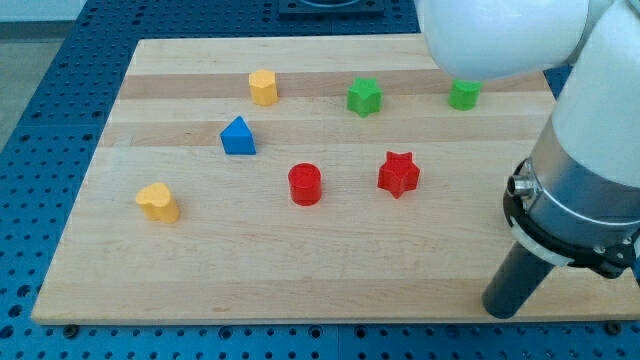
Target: Move your arm diagonally top right to the green circle
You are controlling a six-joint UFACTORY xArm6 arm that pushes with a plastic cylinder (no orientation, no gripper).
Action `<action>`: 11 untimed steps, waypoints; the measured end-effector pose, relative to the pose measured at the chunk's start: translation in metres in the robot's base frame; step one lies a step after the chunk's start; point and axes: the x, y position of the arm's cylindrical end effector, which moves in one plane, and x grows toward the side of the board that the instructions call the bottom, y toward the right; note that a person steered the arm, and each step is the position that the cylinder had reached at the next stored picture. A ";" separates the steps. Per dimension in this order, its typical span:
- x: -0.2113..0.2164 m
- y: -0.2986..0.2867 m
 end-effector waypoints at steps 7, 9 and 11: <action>-0.230 0.116; -0.339 0.105; -0.316 0.004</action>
